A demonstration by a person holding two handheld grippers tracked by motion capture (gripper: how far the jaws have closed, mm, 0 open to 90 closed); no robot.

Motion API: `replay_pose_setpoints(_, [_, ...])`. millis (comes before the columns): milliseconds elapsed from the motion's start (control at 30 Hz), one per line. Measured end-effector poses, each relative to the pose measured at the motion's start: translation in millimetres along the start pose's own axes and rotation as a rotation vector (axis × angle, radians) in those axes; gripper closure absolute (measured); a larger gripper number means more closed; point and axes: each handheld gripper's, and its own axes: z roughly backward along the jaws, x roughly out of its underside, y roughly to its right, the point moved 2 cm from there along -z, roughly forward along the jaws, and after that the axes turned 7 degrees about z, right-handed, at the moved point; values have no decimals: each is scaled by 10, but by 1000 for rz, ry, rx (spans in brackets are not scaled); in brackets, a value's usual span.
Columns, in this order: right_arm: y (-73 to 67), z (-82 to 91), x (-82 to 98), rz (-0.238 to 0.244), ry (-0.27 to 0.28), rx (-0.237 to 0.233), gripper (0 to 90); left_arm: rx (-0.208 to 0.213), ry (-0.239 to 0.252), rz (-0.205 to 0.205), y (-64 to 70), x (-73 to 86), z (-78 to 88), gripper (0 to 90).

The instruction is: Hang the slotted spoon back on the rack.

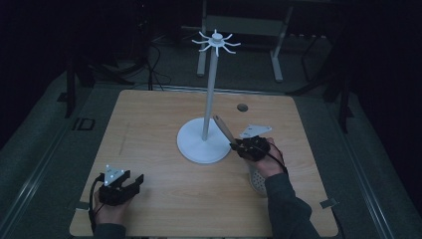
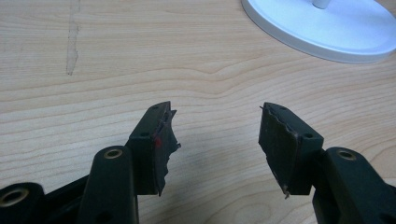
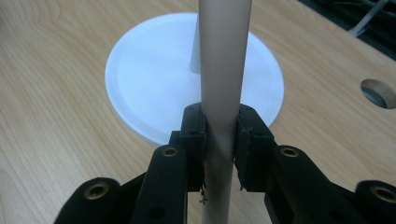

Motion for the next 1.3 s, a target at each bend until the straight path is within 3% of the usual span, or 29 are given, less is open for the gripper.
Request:
replay_pose_setpoints(333, [46, 115, -51, -35, 92, 16, 750, 2, -3, -3, 7, 3, -9, 447])
replay_pose_setpoints(833, [38, 235, -150, -14, 189, 45, 750, 4, -6, -5, 15, 5, -16, 447])
replay_pose_setpoints(1300, [20, 308, -271, -28, 267, 51, 751, 4, -1, -1, 8, 1, -6, 447])
